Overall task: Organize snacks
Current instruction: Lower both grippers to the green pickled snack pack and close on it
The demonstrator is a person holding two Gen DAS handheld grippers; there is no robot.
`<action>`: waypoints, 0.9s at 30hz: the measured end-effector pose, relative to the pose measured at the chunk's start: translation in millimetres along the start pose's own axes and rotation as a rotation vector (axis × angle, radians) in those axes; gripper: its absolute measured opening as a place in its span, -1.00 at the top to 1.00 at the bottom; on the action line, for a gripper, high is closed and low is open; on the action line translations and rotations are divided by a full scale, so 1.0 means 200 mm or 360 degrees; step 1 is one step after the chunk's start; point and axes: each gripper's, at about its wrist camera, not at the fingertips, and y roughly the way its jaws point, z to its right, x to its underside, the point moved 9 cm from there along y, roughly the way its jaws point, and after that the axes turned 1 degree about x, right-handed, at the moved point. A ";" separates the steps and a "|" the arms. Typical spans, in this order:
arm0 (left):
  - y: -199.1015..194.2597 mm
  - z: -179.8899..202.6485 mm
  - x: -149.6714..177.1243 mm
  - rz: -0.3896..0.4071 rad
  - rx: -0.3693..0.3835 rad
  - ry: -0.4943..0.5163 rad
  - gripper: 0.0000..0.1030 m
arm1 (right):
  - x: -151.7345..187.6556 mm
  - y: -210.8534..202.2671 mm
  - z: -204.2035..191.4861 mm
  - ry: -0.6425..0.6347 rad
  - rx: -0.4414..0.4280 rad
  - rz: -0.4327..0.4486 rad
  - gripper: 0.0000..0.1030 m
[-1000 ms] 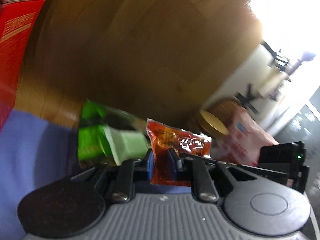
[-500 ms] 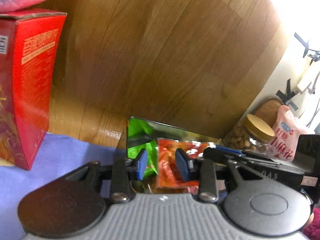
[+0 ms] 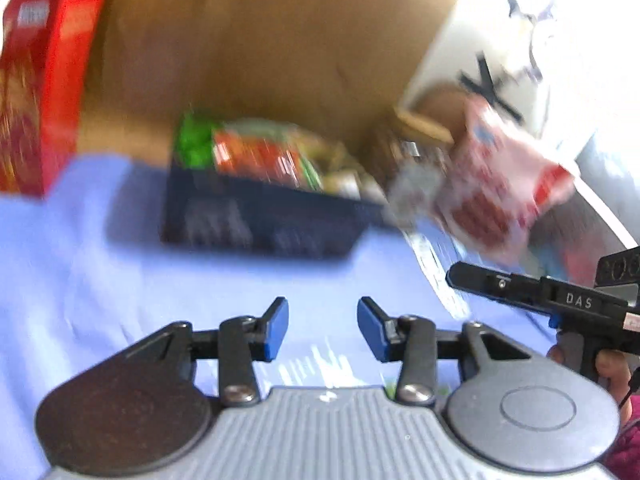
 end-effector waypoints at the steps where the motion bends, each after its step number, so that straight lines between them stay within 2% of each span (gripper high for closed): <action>1: 0.01 0.02 0.06 -0.0040 0.0013 -0.0005 0.24 | 0.08 -0.05 0.03 0.0049 0.0006 -0.0016 0.13; 5: 0.03 0.10 0.26 -0.0144 0.0065 -0.0021 0.24 | 0.28 -0.18 0.11 0.0216 0.0026 -0.0051 0.13; 9: 0.06 0.15 0.37 -0.0206 0.0052 -0.0006 0.24 | 0.38 -0.22 0.14 0.0284 0.0046 -0.0048 0.13; 13: 0.07 0.16 0.41 -0.0199 -0.0055 0.0046 0.24 | 0.43 -0.19 0.15 0.0313 0.0057 -0.0047 0.15; 18: 0.03 0.15 0.43 -0.0160 -0.0172 0.0097 0.24 | 0.48 -0.18 0.10 0.0368 -0.0024 -0.0044 0.16; 22: 0.01 0.14 0.44 -0.0143 -0.0202 0.0095 0.24 | 0.52 -0.17 0.03 0.0333 -0.0060 -0.0051 0.16; 27: 0.00 0.13 0.44 -0.0134 -0.0214 0.0102 0.22 | 0.54 -0.17 0.00 0.0253 -0.0048 0.0010 0.16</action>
